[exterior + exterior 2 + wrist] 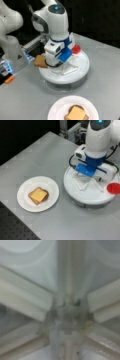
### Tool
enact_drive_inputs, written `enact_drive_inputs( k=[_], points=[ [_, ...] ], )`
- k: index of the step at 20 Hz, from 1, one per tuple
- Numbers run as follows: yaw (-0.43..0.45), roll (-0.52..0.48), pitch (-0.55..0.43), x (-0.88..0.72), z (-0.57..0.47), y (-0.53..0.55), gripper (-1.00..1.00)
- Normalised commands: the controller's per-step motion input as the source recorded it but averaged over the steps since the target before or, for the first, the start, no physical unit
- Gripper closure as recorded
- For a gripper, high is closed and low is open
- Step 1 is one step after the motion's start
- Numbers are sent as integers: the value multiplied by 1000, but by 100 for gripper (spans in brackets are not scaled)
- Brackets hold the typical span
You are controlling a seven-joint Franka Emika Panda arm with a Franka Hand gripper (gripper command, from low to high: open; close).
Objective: Ingredient selection for cheeseburger or sandwich
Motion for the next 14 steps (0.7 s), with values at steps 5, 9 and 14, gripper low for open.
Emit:
enact_drive_inputs(
  k=[5, 9, 14],
  points=[
    [110, -103, -105, -50, -98, -2, -100],
    [117, -98, -103, -67, -90, 3, -100],
    [131, -96, -113, -75, -95, 3, -100]
  ],
)
